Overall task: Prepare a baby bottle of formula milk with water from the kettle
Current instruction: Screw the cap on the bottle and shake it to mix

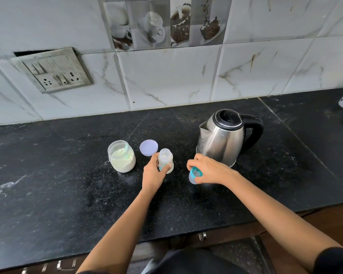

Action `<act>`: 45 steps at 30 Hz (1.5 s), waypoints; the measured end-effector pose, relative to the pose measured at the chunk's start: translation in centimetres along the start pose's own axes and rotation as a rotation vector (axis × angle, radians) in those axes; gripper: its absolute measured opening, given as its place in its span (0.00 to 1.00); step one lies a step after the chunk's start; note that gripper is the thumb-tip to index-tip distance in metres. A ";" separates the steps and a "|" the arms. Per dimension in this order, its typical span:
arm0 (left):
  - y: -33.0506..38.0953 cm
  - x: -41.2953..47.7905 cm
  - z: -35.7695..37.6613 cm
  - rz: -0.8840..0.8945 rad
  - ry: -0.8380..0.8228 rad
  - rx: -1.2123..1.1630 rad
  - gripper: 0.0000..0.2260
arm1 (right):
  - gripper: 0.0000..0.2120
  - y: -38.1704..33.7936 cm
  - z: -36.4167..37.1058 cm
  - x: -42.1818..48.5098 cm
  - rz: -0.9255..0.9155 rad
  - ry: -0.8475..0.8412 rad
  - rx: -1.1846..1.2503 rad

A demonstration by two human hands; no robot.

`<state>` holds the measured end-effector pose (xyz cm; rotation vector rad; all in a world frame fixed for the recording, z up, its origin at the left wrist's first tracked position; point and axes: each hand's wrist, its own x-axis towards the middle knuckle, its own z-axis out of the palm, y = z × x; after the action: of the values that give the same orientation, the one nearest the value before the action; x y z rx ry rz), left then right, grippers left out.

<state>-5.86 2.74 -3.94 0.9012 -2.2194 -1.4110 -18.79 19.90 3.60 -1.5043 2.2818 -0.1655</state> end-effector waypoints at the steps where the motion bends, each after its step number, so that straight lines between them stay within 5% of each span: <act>1: 0.0 0.0 -0.1 -0.004 -0.004 -0.001 0.21 | 0.15 -0.1 0.1 0.0 0.007 0.002 -0.004; 18: 0.4 -0.1 -0.7 -0.030 -0.038 -0.061 0.25 | 0.14 0.0 2.7 -1.0 0.166 0.136 0.234; 21: 0.7 -1.1 -0.4 -0.062 0.063 -0.071 0.32 | 0.17 0.1 3.1 -1.1 0.181 0.156 0.250; 24: 0.5 -3.2 0.2 0.071 0.225 0.036 0.28 | 0.18 0.1 3.3 -1.3 0.194 0.192 0.278; 27: 0.5 -4.9 1.4 0.235 -0.017 0.160 0.24 | 0.19 0.1 3.4 -1.4 0.203 0.222 0.293; 32: 1.9 -4.1 3.6 0.191 -0.403 0.298 0.34 | 0.20 0.1 3.2 -1.5 0.225 0.228 0.282; 37: 2.4 -3.0 4.6 0.235 -0.409 0.345 0.24 | 0.18 0.2 3.1 -1.9 0.233 0.237 0.307; 45: 1.5 -2.7 5.0 0.186 -0.377 0.273 0.23 | 0.18 0.2 1.1 -2.2 0.258 0.315 0.472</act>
<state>-7.38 8.33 -4.65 0.5168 -2.7463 -1.2961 -17.81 22.11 3.07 -0.9884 2.4153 -0.8513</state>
